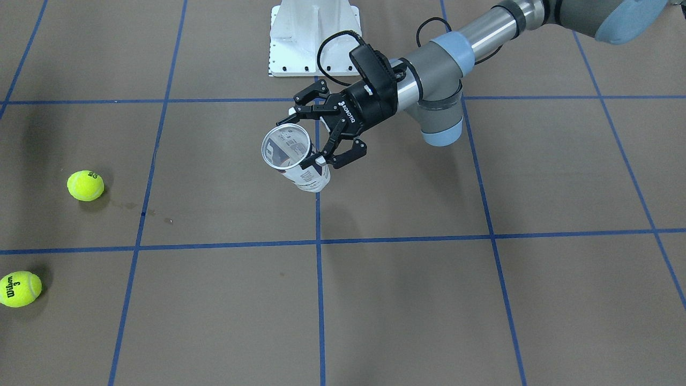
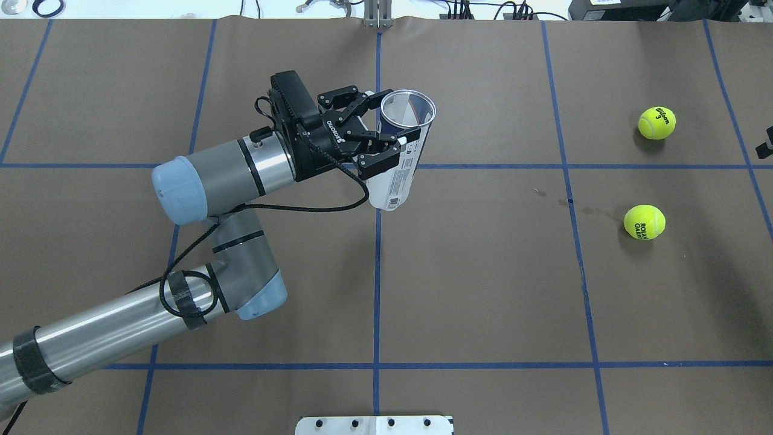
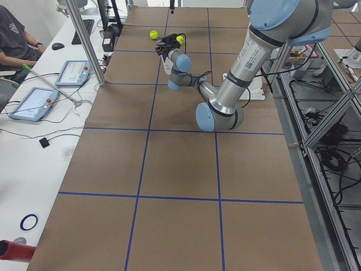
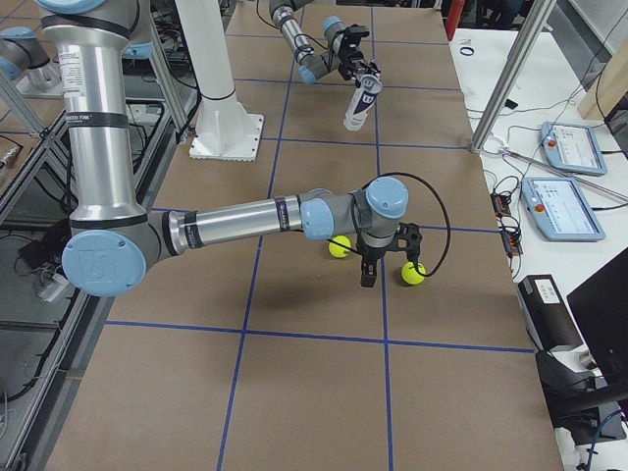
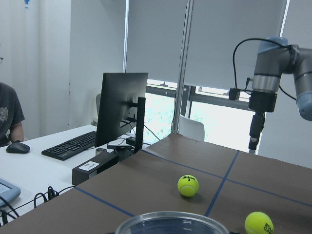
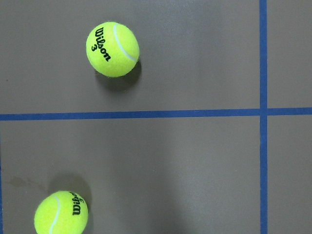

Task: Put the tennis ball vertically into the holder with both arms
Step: 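Lift the can with the left gripper and tilt it upright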

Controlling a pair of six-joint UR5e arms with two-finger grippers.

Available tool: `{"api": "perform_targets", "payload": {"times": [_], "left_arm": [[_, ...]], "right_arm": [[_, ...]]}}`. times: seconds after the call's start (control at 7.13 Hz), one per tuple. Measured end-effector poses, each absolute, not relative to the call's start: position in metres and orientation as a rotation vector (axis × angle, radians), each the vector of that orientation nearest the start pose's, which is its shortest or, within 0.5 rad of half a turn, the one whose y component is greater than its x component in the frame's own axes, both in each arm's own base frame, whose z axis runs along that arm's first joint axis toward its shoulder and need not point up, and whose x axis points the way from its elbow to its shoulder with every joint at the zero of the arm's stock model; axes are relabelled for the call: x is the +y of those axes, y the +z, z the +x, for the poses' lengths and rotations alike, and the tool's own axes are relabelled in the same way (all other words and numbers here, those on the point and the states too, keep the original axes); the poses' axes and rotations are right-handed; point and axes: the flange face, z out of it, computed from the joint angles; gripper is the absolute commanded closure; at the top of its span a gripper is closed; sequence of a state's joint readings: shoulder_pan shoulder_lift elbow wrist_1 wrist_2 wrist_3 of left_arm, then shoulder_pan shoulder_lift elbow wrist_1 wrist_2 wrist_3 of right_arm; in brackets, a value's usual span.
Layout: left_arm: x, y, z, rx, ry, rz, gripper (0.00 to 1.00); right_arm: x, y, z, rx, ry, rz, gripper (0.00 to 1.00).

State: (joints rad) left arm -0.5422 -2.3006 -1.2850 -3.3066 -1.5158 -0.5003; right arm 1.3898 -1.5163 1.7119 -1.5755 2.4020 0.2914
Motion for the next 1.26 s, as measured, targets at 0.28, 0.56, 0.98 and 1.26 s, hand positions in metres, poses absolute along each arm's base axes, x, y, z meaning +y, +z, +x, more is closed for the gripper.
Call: {"api": "perform_targets", "payload": {"times": [0.28,0.56,0.98,1.26], "left_arm": [[-0.441,0.192,0.515,1.562,0.157,1.653,0.81],[-0.425,0.217,0.524,1.601,0.078,1.69,0.8],[-0.42,0.249,0.53,1.57,0.075,1.695,0.77],[-0.412,0.252,0.535,1.533,0.109,1.735,0.75]], "right_arm": [[-0.521,0.556,-0.035,-0.848,0.024,-0.017,0.01],[-0.522,0.555,-0.035,-0.849,0.022,-0.015,0.01],[-0.523,0.551,-0.037,-0.855,0.018,-0.011,0.01],[-0.523,0.549,-0.039,-0.875,0.014,-0.016,0.01]]}}
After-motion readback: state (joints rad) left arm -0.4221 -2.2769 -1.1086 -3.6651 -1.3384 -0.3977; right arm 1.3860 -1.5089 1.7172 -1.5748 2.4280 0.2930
